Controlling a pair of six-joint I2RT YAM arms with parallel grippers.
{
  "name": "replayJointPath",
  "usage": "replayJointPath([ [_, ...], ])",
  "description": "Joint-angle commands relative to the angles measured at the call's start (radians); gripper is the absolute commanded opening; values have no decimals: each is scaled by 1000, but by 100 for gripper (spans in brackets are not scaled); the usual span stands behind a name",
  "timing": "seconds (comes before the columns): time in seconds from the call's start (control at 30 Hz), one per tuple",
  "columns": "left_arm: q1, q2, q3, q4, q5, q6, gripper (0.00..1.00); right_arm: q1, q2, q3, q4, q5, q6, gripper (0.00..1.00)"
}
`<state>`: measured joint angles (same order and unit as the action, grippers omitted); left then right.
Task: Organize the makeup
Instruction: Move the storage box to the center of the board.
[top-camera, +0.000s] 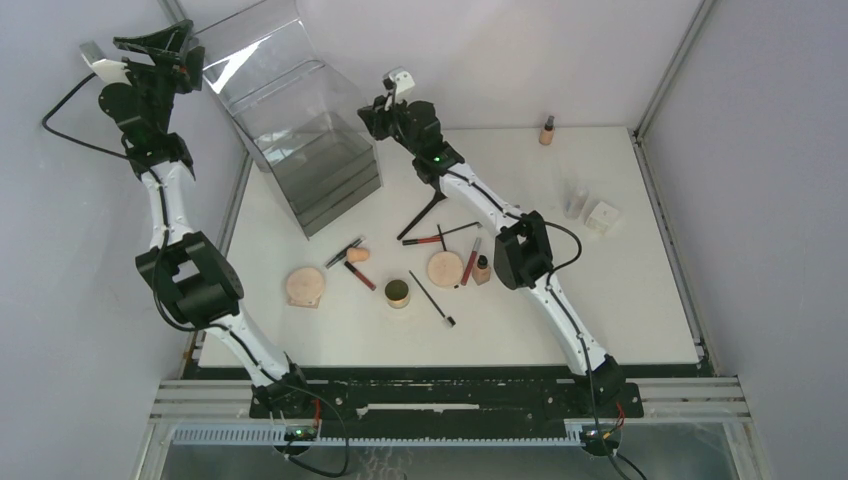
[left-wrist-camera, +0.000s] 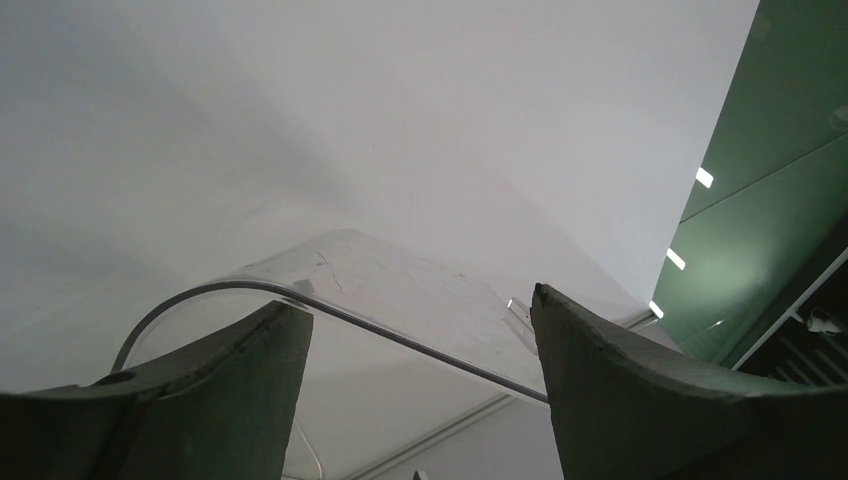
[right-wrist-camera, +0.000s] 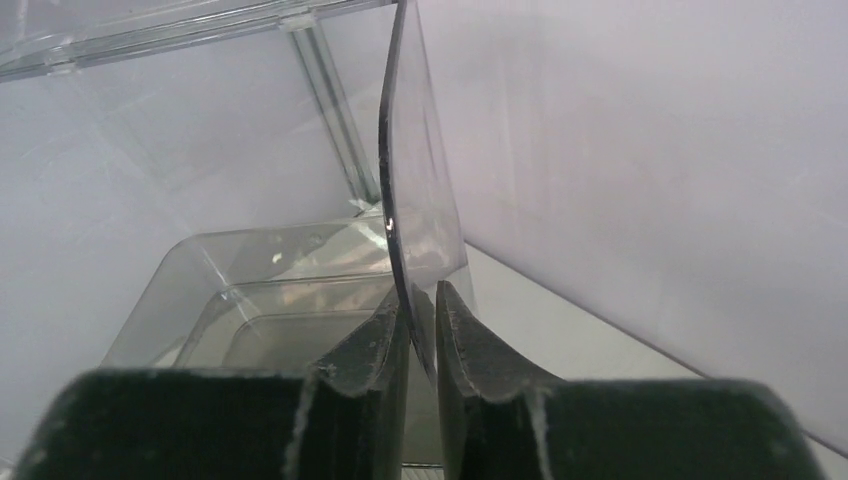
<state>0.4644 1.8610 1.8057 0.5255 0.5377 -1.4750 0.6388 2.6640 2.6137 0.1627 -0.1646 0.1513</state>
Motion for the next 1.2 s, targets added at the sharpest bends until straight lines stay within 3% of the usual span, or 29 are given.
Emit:
replayJointPath([
  [0.0,18,-76,-12,77,-28,33,84,17,11,61,107,15,9,17],
  [0.17,14,-89,-18,79,-26,34,84,25,-34,4,94,-22,-44,0],
  [0.37,13,-94,-3,64,-22,48,87,8,-131,-71,4,-134,-77,0],
  [0.63,13,-91,34,43,-33,54,88,-16,-308,-330,4,-232,-75,0],
  [1.17,5,-68,127,-25,-62,64,90,-22,-390,-408,-75,-306,-59,0],
])
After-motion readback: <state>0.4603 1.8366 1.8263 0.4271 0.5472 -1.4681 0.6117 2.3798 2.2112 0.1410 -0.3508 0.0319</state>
